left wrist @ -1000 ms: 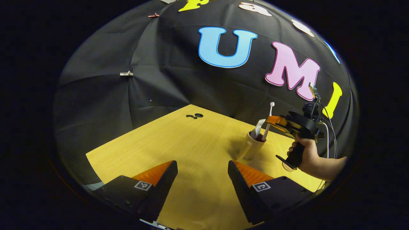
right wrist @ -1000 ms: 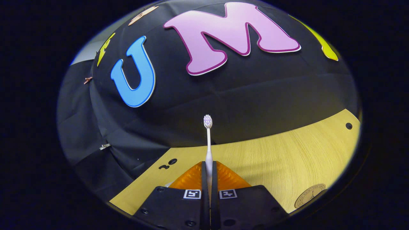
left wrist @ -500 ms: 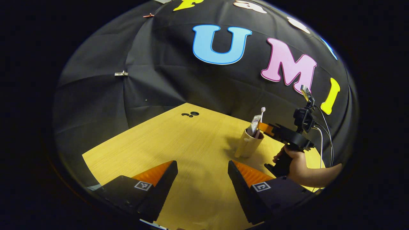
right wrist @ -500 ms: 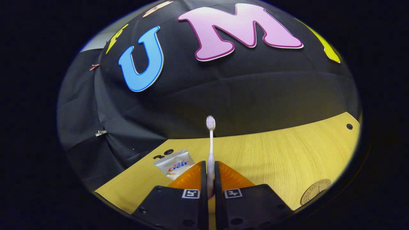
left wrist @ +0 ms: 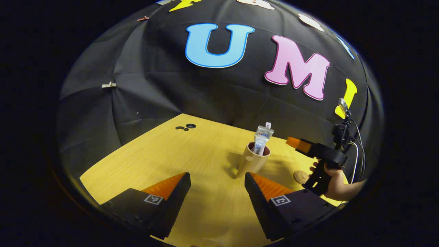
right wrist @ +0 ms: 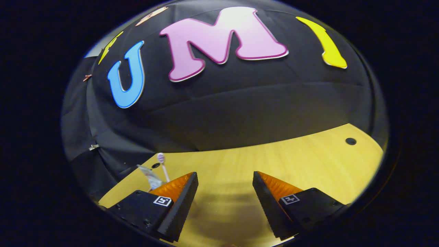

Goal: Put the toothbrush and toothpaste on the desktop into the cup, then pick up the cup and place it on the coaster on the desktop.

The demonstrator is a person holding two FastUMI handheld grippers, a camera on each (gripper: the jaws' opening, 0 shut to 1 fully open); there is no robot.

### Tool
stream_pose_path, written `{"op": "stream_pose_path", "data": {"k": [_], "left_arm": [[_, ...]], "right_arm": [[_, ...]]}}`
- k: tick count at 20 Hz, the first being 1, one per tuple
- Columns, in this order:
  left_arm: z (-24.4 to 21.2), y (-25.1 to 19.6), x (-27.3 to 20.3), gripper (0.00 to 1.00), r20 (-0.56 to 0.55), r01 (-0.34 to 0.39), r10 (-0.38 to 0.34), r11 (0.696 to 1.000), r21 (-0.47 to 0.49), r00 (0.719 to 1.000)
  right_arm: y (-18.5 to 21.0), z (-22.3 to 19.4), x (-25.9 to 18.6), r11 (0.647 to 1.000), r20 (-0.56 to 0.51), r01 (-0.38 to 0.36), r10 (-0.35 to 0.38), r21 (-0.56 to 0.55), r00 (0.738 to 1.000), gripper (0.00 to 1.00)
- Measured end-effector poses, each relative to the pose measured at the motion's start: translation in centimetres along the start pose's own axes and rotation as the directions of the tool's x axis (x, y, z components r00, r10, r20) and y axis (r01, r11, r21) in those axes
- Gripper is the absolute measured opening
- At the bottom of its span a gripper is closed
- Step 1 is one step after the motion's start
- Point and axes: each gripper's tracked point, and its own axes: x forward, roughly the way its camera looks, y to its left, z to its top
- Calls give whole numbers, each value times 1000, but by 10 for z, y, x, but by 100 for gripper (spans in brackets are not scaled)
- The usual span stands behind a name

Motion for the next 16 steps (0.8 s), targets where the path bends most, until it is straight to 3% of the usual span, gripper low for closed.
{"op": "stream_pose_path", "data": {"k": [7, 8, 11, 16], "left_arm": [[20, -25, 50, 98, -53, 157, -158, 987, -18, 986], [22, -30, 57, 92, -63, 181, -182, 983, -16, 981], [17, -35, 80, 97, -125, 216, -212, 976, 22, 969], [-3, -65, 112, 95, -256, 311, -296, 950, 21, 920]], "right_arm": [[-136, 30, -38, 974, 25, 219, -221, 48, 975, 98], [-150, 32, -44, 969, 26, 241, -243, 48, 970, 98], [-191, 32, -61, 952, 24, 302, -303, 46, 953, 98], [-236, 21, -83, 925, -10, 370, -371, 82, 929, 98]]}}
